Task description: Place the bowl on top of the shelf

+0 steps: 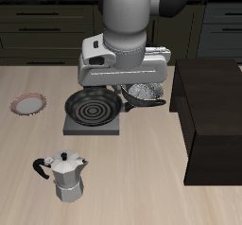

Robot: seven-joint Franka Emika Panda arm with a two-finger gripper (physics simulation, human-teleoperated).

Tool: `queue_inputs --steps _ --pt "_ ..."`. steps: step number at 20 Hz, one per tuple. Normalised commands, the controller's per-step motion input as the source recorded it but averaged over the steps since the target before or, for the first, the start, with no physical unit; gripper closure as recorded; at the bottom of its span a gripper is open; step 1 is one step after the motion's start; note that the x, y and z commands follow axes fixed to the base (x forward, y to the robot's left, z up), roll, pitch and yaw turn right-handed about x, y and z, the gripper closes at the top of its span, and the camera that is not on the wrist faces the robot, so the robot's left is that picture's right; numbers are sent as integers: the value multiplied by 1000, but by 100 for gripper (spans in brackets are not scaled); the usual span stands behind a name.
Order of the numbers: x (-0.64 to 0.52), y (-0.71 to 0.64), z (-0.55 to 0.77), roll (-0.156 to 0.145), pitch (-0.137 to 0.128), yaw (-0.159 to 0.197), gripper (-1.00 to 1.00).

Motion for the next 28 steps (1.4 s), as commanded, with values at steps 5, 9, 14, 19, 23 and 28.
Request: queue_inputs --steps 5,9,14,19,23,28 --pt "-290 -12 365 -20 -68 23 100" --pt "-279 42 250 -7 -42 14 100" --pt "-241 -6 202 6 -39 8 100" --pt "-119 70 65 18 -24 17 100" --pt "-74 257 -29 33 -2 16 100" --pt "-60 323 -57 34 -7 27 100"
